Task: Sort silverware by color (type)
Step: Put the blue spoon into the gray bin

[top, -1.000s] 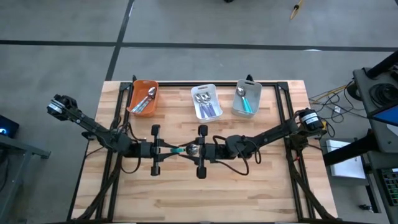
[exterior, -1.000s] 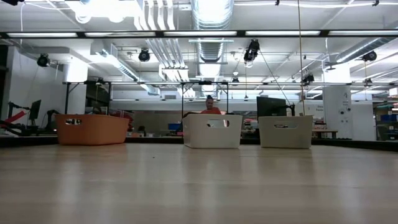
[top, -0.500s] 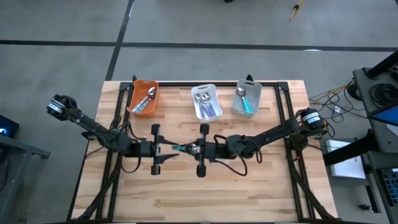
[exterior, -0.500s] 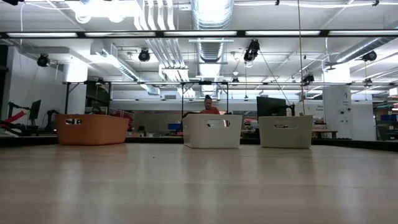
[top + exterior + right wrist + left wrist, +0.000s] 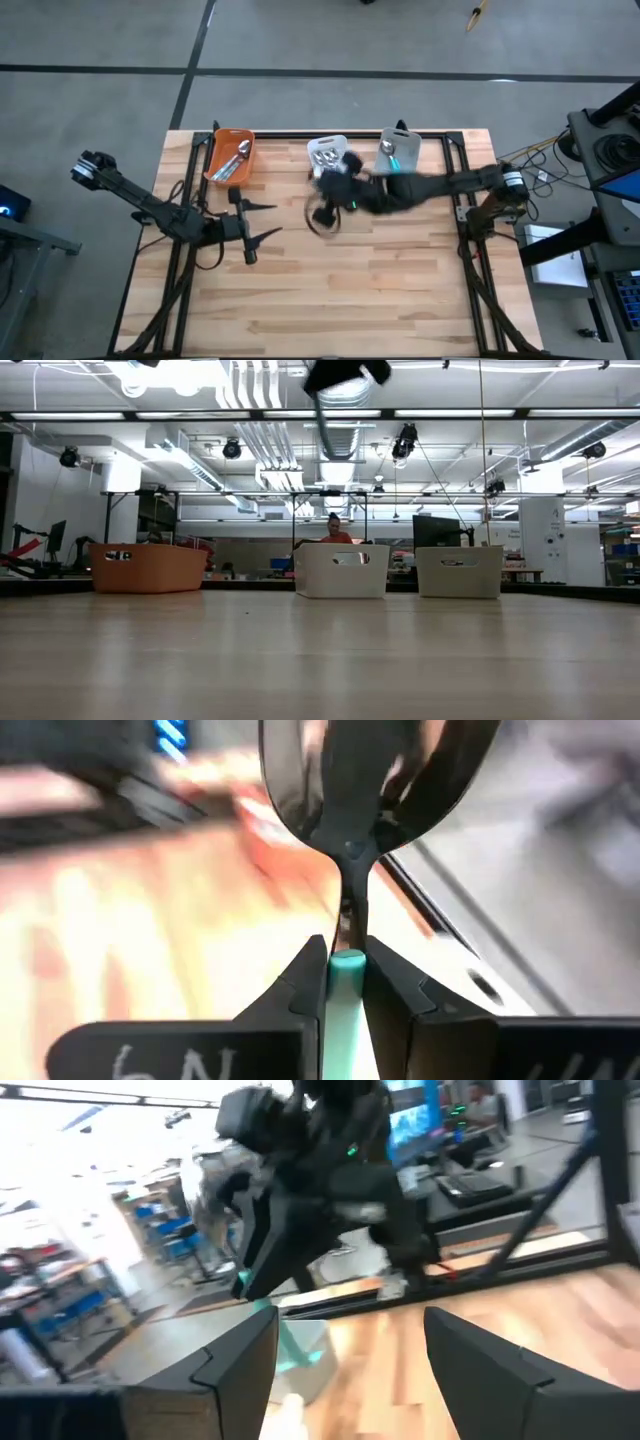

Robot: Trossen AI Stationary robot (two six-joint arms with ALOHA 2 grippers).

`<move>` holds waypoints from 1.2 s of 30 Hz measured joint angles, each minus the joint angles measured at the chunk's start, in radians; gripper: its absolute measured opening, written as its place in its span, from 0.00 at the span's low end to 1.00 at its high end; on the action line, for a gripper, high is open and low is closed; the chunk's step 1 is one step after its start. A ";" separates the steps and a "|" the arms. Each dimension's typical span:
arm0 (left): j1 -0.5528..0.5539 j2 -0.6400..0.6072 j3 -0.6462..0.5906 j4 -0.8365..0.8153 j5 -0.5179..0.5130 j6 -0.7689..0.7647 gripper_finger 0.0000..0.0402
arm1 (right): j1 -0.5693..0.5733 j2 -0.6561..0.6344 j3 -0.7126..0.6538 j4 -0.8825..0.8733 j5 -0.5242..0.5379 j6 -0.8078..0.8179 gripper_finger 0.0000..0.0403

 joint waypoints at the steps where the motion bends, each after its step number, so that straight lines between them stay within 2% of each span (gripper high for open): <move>1: 0.000 -0.009 0.000 -0.001 -0.014 0.012 0.57 | -0.031 0.003 0.025 -0.088 -0.009 0.041 0.08; 7: 0.000 -0.044 0.000 -0.086 -0.047 0.010 0.57 | -0.275 0.030 0.079 -0.371 -0.225 0.154 0.08; 13: 0.000 -0.044 0.000 -0.128 -0.077 -0.013 0.58 | -0.585 0.046 0.036 -0.548 -0.559 0.213 0.08; 16: 0.000 -0.044 0.000 -0.134 -0.088 -0.013 0.58 | -0.730 0.067 0.016 -0.650 -0.679 0.237 0.08; 20: 0.000 -0.044 0.000 -0.139 -0.089 -0.014 0.58 | -0.876 0.104 0.005 -0.752 -0.754 0.251 0.08; 25: 0.000 -0.044 0.000 -0.146 -0.089 -0.013 0.58 | -0.979 0.141 0.004 -0.842 -0.830 0.261 0.08; 29: 0.000 -0.044 0.000 -0.152 -0.090 -0.013 0.58 | -1.014 0.188 0.004 -0.900 -0.827 0.270 0.08; 36: 0.000 -0.044 0.000 -0.157 -0.091 -0.011 0.58 | -1.008 0.282 0.009 -0.897 -0.835 0.237 0.08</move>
